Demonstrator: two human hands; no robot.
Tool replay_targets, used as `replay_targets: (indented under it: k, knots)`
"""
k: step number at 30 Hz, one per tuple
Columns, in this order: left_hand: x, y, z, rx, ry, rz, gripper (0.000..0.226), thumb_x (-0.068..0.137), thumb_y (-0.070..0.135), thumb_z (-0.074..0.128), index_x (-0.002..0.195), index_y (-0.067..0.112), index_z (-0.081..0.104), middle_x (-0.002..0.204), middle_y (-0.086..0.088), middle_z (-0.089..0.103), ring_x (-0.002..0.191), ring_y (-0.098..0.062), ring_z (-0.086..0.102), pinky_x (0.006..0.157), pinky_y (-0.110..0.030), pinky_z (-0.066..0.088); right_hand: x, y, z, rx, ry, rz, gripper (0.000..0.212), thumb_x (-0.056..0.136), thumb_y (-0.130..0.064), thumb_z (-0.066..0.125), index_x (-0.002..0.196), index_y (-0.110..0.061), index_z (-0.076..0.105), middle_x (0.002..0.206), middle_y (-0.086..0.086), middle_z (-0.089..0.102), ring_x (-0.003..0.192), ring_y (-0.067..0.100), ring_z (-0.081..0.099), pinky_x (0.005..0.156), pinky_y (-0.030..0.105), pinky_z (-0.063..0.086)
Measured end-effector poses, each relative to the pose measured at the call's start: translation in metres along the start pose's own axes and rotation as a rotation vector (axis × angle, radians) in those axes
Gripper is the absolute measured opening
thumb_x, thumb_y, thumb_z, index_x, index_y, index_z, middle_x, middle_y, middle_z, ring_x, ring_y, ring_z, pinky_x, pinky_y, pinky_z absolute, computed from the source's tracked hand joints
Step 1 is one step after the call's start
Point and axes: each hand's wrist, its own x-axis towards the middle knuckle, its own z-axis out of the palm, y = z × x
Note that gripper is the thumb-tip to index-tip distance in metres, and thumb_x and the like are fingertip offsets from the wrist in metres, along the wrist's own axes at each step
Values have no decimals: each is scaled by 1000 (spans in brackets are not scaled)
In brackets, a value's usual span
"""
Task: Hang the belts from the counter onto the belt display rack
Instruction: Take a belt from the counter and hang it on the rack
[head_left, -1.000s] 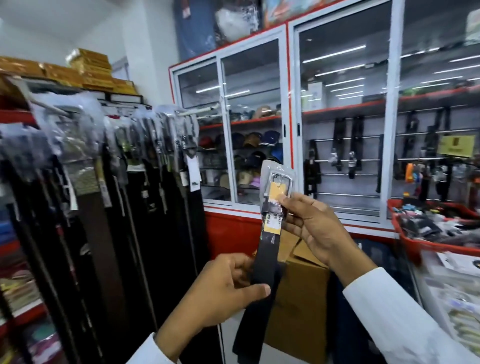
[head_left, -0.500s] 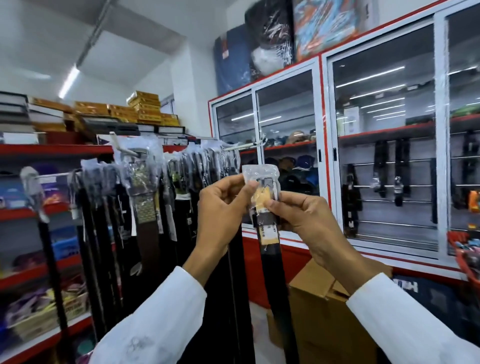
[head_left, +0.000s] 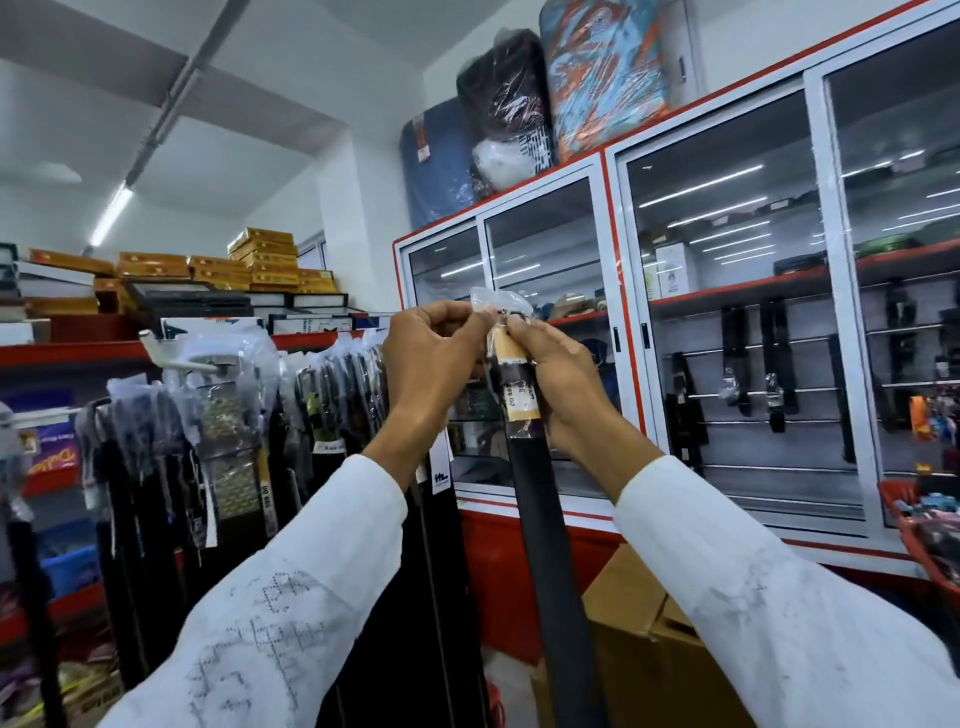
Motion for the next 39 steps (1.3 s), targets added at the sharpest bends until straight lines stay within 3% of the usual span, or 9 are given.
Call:
replay_targets:
  k: [9, 13, 16, 19, 25, 31, 33, 35, 39]
  knots:
    - [9, -10, 3, -68, 106, -91, 9, 85, 16, 76, 86, 7, 78, 71, -11, 74, 49, -17, 64, 43, -24, 50, 22, 1, 1, -22, -28, 164, 13, 91, -17, 67, 92, -6, 73, 67, 9, 69, 48, 19, 64, 51, 29, 56]
    - [6, -21, -7, 4, 180, -81, 6, 84, 17, 76, 81, 12, 78, 59, 0, 71, 40, -11, 61, 44, -27, 53, 28, 13, 7, -124, -31, 187, 34, 87, -20, 73, 117, -5, 68, 90, 14, 72, 58, 18, 66, 48, 26, 55]
    - [10, -28, -21, 72, 180, -63, 8, 85, 19, 76, 79, 14, 77, 56, 0, 71, 38, -12, 63, 50, -36, 60, 38, 26, 9, -275, -29, 90, 28, 80, -27, 81, 100, -21, 63, 111, 16, 74, 79, 23, 67, 64, 36, 60]
    - [13, -29, -34, 154, 196, -34, 8, 86, 18, 76, 84, 10, 77, 62, -6, 72, 42, -14, 70, 50, -33, 63, 44, 35, 16, -465, 14, -9, 25, 68, -41, 84, 79, -28, 65, 101, 11, 78, 88, 29, 73, 84, 53, 61]
    - [14, -39, -48, 434, 234, 159, 18, 83, 31, 78, 95, 18, 77, 83, 1, 77, 71, -15, 75, 73, -37, 65, 47, 43, 28, -604, 45, -107, 21, 72, -42, 85, 78, -26, 72, 83, 1, 80, 73, 14, 75, 70, 35, 62]
    - [-22, -41, -48, 580, 173, 445, 36, 90, 19, 73, 125, 16, 65, 126, -7, 47, 91, -12, 61, 88, -25, 60, 14, 40, -3, -1040, -67, -328, 26, 90, -30, 68, 115, -27, 73, 91, -13, 73, 83, 5, 70, 80, 26, 56]
    - [-51, -43, -44, 597, 68, 554, 36, 90, 19, 70, 125, 13, 66, 134, -13, 49, 109, -11, 55, 99, -16, 50, -10, 42, -29, -1319, -51, -416, 42, 93, -33, 61, 134, -28, 61, 120, -3, 71, 112, 20, 63, 97, 37, 52]
    - [-82, -47, -36, 665, -50, 606, 42, 91, 23, 67, 132, 14, 64, 147, -15, 48, 130, -24, 54, 109, -32, 46, -36, 43, -57, -1592, -2, -391, 57, 94, -37, 56, 149, -29, 44, 157, 7, 43, 139, 32, 42, 112, 49, 39]
    - [-138, -68, -5, 791, -235, 621, 58, 90, 23, 62, 147, 22, 52, 166, -17, 30, 149, -38, 37, 117, -53, 34, -94, 36, -119, -1871, 150, -232, 69, 94, -38, 55, 156, -29, 28, 168, 13, 17, 152, 37, 21, 119, 55, 25]
